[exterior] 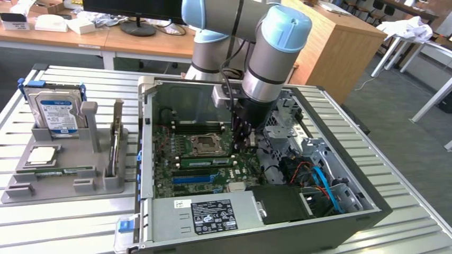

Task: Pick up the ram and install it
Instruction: 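Press down the ram until it locks into place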

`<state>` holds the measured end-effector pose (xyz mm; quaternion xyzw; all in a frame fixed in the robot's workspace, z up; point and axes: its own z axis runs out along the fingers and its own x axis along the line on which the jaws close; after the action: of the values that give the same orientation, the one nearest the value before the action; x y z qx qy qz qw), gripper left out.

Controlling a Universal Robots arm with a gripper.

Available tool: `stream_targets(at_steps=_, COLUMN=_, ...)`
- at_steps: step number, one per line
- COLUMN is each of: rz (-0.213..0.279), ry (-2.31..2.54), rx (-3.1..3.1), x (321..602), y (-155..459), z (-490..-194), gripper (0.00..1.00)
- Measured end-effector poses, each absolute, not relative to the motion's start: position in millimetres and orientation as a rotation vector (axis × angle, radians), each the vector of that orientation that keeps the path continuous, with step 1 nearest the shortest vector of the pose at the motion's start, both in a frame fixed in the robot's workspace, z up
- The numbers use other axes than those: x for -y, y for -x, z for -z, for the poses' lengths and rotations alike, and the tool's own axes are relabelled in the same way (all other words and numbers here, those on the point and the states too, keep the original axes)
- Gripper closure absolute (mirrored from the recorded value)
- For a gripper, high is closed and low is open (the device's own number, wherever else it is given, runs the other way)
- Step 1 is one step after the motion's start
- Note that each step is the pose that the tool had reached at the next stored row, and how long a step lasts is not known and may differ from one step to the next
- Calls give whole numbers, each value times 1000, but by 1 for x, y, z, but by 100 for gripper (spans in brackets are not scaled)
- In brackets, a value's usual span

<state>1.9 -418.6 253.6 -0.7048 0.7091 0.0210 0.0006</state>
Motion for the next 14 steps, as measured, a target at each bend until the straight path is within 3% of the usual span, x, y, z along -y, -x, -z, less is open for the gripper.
stream_targets(at_steps=14, rz=-66, ry=2213, rx=-2227, x=419, y=-2, z=-243, gripper=90)
